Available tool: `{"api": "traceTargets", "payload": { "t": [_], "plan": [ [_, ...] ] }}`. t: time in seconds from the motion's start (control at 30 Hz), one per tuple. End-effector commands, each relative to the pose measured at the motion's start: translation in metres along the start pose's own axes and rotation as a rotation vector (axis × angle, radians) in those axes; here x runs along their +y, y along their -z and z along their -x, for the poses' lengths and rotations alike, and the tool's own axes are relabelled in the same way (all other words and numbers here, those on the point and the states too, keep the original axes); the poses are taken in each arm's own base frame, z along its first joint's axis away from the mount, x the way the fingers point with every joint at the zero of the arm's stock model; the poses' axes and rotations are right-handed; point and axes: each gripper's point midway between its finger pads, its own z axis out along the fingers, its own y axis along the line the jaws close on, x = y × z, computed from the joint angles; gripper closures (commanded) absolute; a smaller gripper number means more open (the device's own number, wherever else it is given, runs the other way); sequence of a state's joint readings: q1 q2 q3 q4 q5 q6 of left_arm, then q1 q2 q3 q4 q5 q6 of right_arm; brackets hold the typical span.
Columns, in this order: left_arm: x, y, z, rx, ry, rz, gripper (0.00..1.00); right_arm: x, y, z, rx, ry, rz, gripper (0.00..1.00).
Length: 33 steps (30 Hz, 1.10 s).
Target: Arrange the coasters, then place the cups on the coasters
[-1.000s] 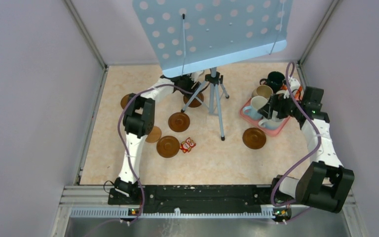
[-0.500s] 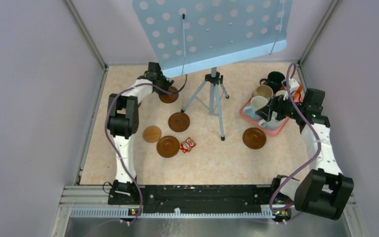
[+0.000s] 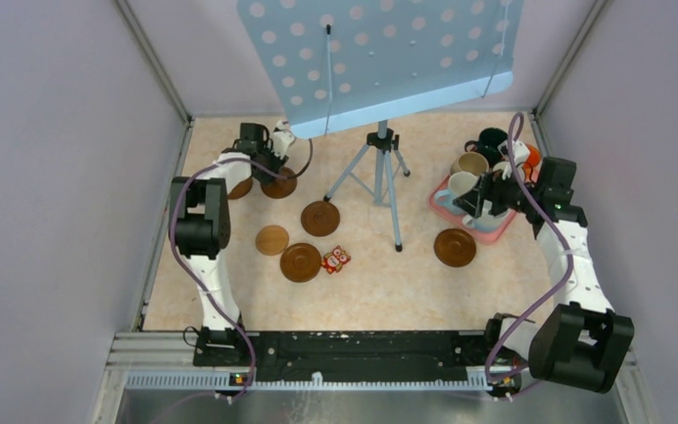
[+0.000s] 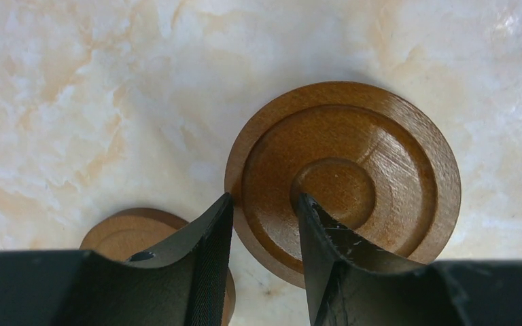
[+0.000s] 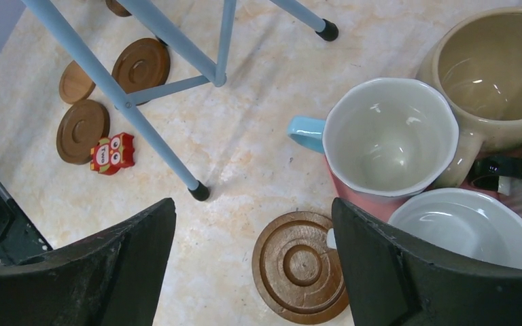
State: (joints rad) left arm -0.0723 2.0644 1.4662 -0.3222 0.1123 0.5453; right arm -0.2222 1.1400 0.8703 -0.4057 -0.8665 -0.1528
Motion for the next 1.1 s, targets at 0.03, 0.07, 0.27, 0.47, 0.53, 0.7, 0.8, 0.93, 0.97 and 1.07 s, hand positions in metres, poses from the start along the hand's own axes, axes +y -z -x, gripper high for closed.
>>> {"api": "traceTargets", "payload": {
  "t": [0.03,0.07,0.27,0.47,0.53,0.7,0.8,0.93,0.97,1.07],
  "plan": [
    [-0.039,0.005,-0.072,0.205,0.023,-0.145,0.54,0.01,-0.006,0.005,-0.013,0.036,0.037,0.18],
    [-0.041,0.006,-0.071,0.2,0.025,-0.157,0.54,0.011,-0.006,0.005,-0.013,0.04,0.04,0.18],
    [-0.041,0.012,-0.067,0.187,0.044,-0.164,0.47,0.016,-0.009,0.003,-0.002,0.036,0.044,0.22],
    [-0.022,0.053,-0.022,0.01,0.201,-0.226,0.14,0.026,-0.012,-0.001,0.008,-0.007,0.076,0.28],
    [-0.026,0.074,-0.005,-0.072,0.237,-0.296,0.13,0.034,-0.015,-0.001,0.015,-0.012,0.099,0.3],
    [-0.073,0.127,0.023,-0.245,0.238,-0.554,0.12,0.066,-0.027,-0.011,0.065,-0.027,0.2,0.36],
    [-0.107,0.154,0.033,-0.331,0.271,-0.738,0.14,0.09,-0.036,-0.022,0.106,-0.021,0.279,0.39],
    [-0.138,0.168,0.04,-0.367,0.292,-0.856,0.2,0.112,-0.045,-0.037,0.139,-0.048,0.342,0.43],
    [-0.144,0.169,0.04,-0.373,0.293,-0.875,0.2,0.116,-0.047,-0.038,0.136,-0.044,0.356,0.45],
    [-0.165,0.174,0.045,-0.395,0.287,-0.928,0.23,0.129,-0.053,-0.048,0.142,-0.043,0.387,0.48]
  ]
}}
